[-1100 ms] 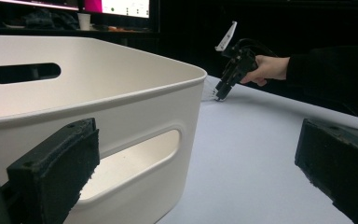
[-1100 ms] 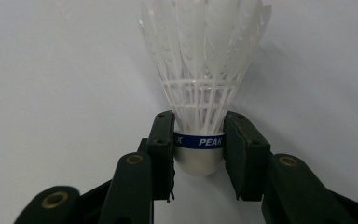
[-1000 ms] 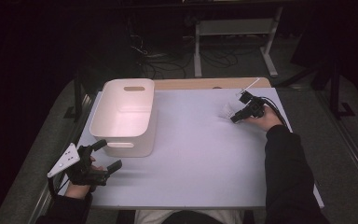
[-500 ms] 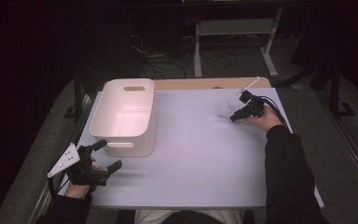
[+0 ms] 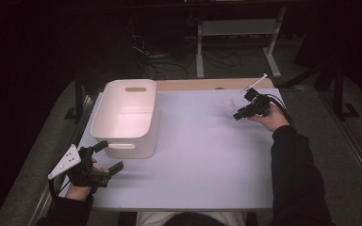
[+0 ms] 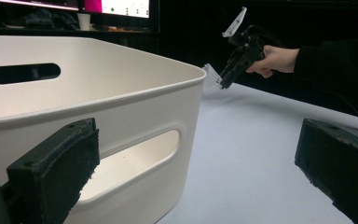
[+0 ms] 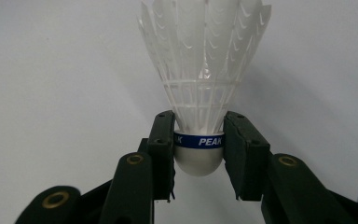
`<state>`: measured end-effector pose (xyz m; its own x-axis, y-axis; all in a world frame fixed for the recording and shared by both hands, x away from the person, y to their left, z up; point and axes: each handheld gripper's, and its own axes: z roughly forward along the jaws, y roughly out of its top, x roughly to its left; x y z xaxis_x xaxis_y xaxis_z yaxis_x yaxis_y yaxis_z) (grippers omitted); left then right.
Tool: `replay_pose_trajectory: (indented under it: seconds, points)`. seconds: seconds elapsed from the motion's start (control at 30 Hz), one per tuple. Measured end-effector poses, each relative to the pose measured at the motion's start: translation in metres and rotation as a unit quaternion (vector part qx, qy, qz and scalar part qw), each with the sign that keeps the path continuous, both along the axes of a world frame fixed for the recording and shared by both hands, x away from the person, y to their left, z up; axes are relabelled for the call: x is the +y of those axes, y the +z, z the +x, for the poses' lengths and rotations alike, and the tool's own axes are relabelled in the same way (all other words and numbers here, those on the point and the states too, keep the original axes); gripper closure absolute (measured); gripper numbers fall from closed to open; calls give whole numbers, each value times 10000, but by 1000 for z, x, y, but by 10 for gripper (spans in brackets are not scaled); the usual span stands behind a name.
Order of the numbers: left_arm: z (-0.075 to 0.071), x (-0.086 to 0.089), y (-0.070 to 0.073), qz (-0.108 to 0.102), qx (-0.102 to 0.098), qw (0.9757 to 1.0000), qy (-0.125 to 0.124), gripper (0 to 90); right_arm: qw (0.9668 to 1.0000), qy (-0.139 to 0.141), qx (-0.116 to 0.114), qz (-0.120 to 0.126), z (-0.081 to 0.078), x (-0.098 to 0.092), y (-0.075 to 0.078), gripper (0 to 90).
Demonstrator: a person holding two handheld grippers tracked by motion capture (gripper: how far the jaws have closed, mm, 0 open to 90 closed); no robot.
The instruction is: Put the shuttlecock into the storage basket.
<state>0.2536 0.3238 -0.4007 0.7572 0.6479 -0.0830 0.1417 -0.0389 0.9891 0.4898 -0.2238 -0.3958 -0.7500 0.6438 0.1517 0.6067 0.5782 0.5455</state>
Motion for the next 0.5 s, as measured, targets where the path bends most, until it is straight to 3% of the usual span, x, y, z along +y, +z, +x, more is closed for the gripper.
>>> replay_pose_trajectory:
  seconds: [0.5]
  points:
    - [0,0,0,-7,5,10000,1,0,9999,28,-141,76,-12,-4,18,643]
